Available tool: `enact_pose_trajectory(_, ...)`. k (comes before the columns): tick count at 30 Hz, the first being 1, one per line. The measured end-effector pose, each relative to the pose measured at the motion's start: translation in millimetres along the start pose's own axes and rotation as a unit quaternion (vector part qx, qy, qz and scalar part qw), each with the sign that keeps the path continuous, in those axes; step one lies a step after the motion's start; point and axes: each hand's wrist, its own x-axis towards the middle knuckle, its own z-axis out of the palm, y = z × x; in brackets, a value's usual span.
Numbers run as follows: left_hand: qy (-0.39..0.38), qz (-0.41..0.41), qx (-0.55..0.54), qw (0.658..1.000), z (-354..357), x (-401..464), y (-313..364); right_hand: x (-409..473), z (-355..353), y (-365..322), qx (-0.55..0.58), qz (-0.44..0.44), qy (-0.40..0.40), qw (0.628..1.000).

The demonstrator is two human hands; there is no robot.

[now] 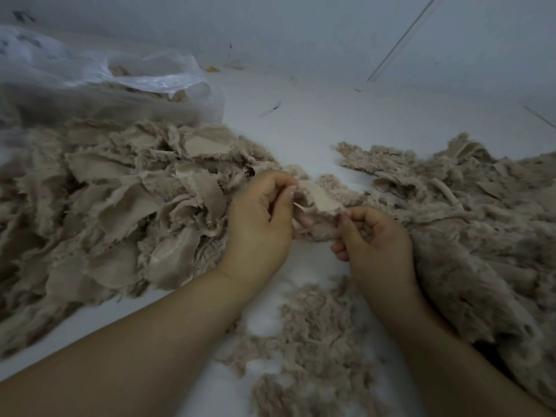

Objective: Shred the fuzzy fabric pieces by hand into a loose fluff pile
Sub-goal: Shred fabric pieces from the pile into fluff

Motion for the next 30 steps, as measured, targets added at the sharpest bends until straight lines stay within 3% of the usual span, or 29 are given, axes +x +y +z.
enact_pose_trajectory(7, -0.053, -0.073, -0.085, 0.992, 3, -2, 0, -5, -1, -11, 0.137, 0.031, -0.026, 0.990)
enact_pose_trajectory(10, -0.055, -0.082, -0.047, 0.994, 2, 1, -2, -7, -1, -13, 0.104, 0.007, -0.064, 0.993)
enact_pose_trajectory(16, 0.013, -0.182, -0.144, 0.973, -3, 8, -3, -6, -2, -11, 0.082, -0.009, -0.041, 0.996)
enact_pose_trajectory(18, -0.040, -0.227, -0.133, 0.964, -4, 9, -3, -6, -2, -10, 0.089, 0.000, -0.030, 0.996)
enact_pose_trajectory(21, -0.204, -0.224, -0.011, 0.953, -4, 8, 1, -6, -2, -11, 0.096, 0.002, -0.014, 0.995)
enact_pose_trajectory(26, -0.256, -0.232, -0.003, 0.938, -11, 11, 5, -7, -3, -12, 0.128, 0.009, -0.025, 0.991)
enact_pose_trajectory(30, -0.313, -0.230, -0.021, 0.921, -12, 9, 6, -9, -2, -10, 0.088, -0.007, -0.037, 0.995)
